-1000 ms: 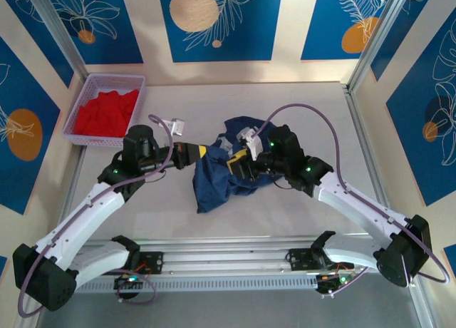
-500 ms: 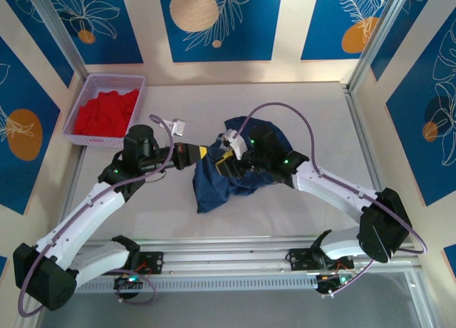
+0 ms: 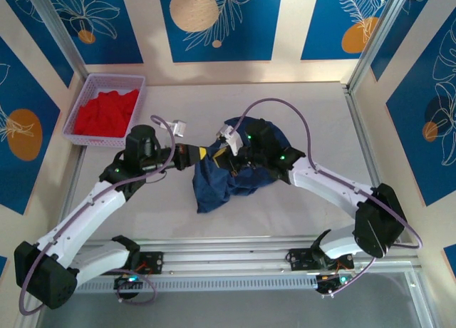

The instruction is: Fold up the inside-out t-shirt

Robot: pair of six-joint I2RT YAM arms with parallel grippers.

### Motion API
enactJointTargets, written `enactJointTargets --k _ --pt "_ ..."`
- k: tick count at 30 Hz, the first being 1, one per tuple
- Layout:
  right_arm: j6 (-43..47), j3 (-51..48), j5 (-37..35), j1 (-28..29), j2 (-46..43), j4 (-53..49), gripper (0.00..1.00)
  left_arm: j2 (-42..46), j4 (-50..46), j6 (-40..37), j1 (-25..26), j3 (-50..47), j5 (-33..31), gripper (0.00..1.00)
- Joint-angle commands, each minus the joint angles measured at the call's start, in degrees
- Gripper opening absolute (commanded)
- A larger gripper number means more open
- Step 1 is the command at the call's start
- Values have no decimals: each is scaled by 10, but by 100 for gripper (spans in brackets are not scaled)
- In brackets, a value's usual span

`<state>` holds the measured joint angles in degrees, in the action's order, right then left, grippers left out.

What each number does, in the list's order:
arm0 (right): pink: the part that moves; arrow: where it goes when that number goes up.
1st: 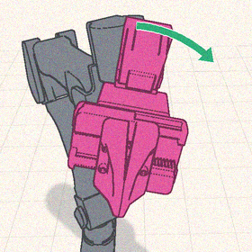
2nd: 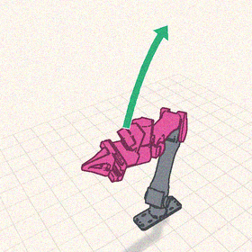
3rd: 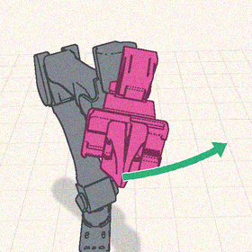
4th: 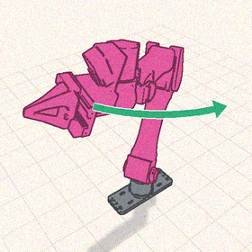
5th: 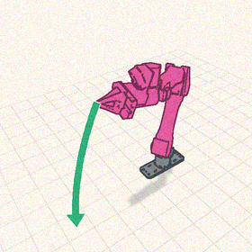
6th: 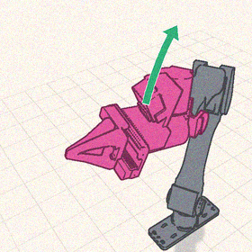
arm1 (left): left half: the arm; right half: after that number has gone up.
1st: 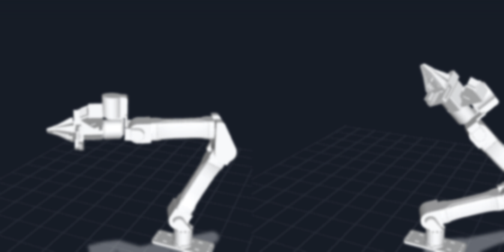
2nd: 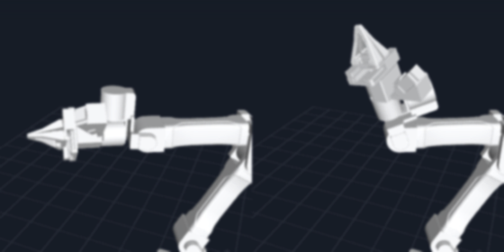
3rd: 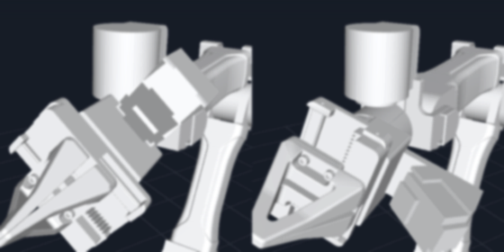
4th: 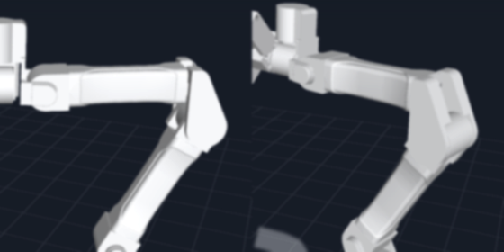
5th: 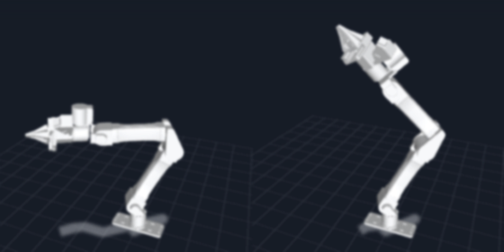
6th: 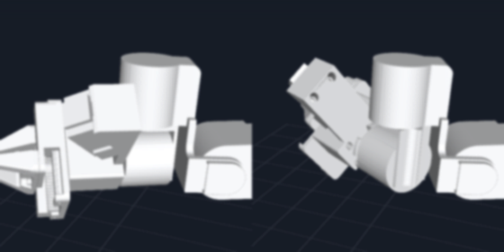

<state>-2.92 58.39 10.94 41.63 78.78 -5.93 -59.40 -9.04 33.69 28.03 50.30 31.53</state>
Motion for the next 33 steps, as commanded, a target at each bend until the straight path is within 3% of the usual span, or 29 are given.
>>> enactJointTargets --k 1,11,18,20,24,30,33 --pt "-1 1 35 -5 -54 -13 0 -1 -34 -33 3 8 -50 0" --pt "-21 -11 155 -16 -81 -45 0 -11 -37 -41 3 12 -65 0" --pt "7 -25 234 19 -62 -76 0 -4 -40 -41 2 13 -103 0" --pt "15 -13 233 44 -50 -94 1 -5 -32 -44 1 10 -103 0" --pt "15 4 226 69 -31 -107 15 -12 -13 -52 1 4 -78 0" --pt "-18 -36 180 31 -76 -57 25 -2 14 -84 1 -16 -37 0" --pt "-43 -54 95 19 -94 -36 28 4 23 -91 1 -24 -25 0"
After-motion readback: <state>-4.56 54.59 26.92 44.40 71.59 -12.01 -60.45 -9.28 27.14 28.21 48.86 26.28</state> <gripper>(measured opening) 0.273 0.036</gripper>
